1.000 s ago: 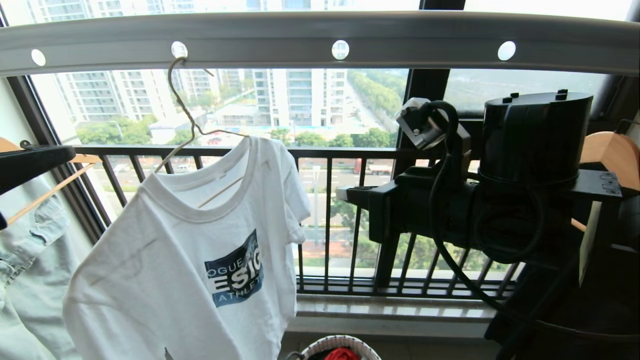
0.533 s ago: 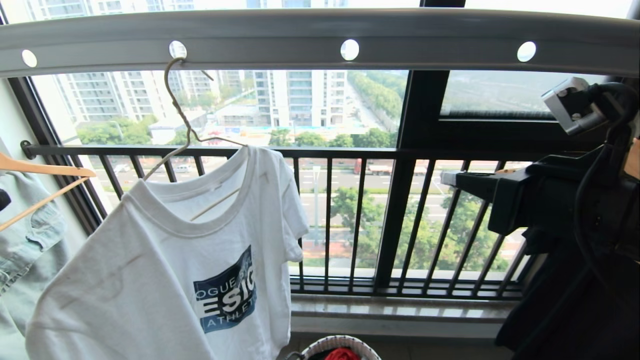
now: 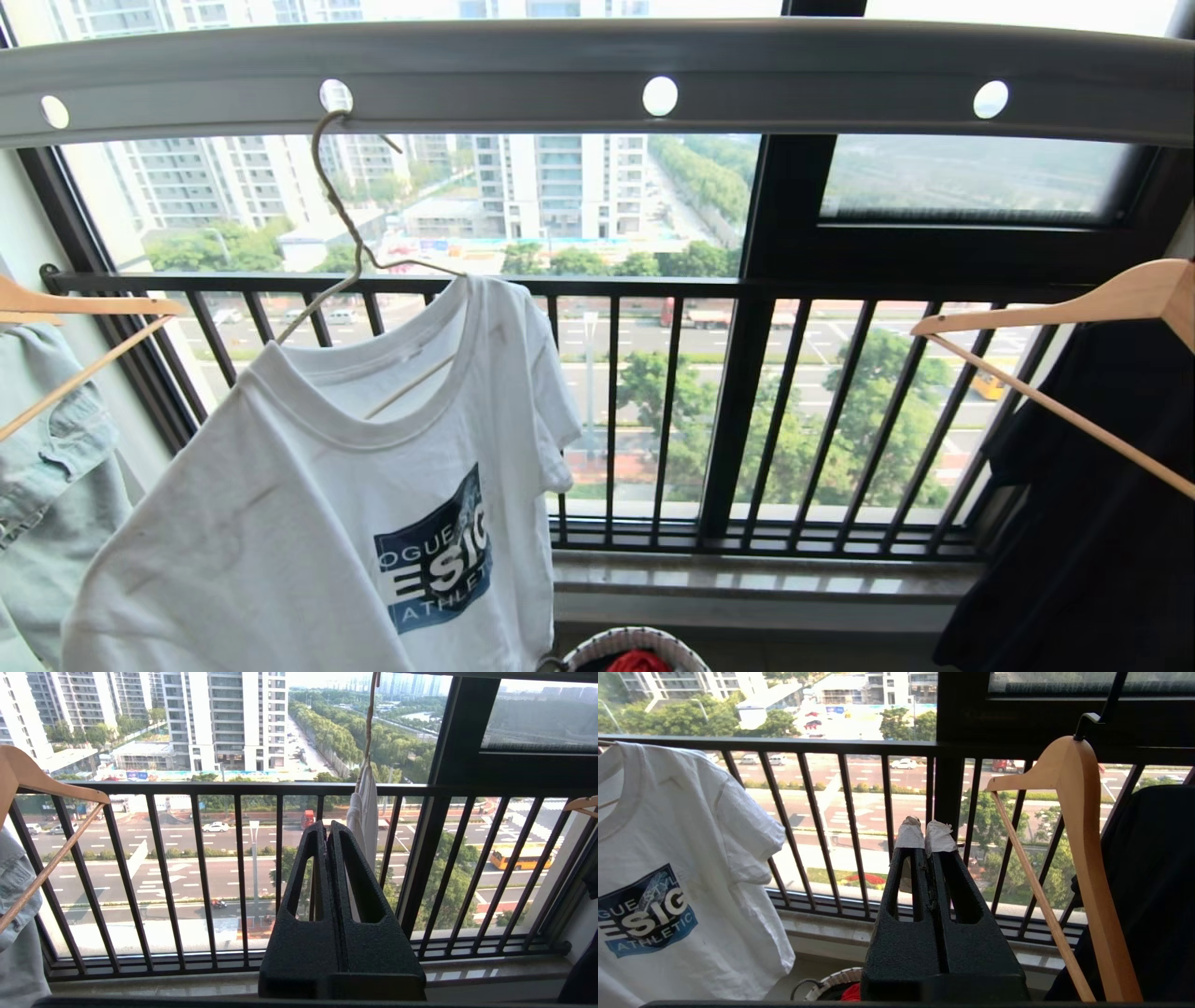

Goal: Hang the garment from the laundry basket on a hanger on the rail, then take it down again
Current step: Take the clothes off the clothes rack

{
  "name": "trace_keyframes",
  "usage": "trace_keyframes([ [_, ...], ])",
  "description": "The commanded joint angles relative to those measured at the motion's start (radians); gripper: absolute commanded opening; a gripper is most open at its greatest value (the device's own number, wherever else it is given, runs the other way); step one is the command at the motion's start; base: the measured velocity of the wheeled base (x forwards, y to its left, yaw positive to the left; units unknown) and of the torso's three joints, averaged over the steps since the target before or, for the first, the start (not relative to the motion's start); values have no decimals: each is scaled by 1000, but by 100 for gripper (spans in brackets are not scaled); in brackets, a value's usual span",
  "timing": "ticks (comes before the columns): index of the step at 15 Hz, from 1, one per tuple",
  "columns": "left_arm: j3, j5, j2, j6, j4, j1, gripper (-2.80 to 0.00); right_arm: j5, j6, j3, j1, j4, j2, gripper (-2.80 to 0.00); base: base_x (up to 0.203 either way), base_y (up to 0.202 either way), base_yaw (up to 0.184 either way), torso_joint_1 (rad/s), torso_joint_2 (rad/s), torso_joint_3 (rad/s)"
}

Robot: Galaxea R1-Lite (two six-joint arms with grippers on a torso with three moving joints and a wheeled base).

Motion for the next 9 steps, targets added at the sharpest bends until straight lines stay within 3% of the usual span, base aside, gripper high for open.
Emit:
trace_keyframes([
  [1, 99, -2, -158, 8, 2, 11, -280, -23, 0, 3, -81, 170, -264, -280, 0, 0, 0, 0, 0, 0],
  [3, 198, -1, -220, 50, 2, 13, -280, -29, -2, 23, -152, 252, -368, -280, 0, 0, 0, 0, 0, 0],
  [5, 330, 0, -305, 86, 2, 13, -280, -1, -20, 140, -189, 272, -463, -280, 0, 0, 0, 0, 0, 0],
  [9, 532, 5, -379, 159, -8, 13, -280, 124, -87, 456, -215, 160, -593, -280, 0, 0, 0, 0, 0, 0],
])
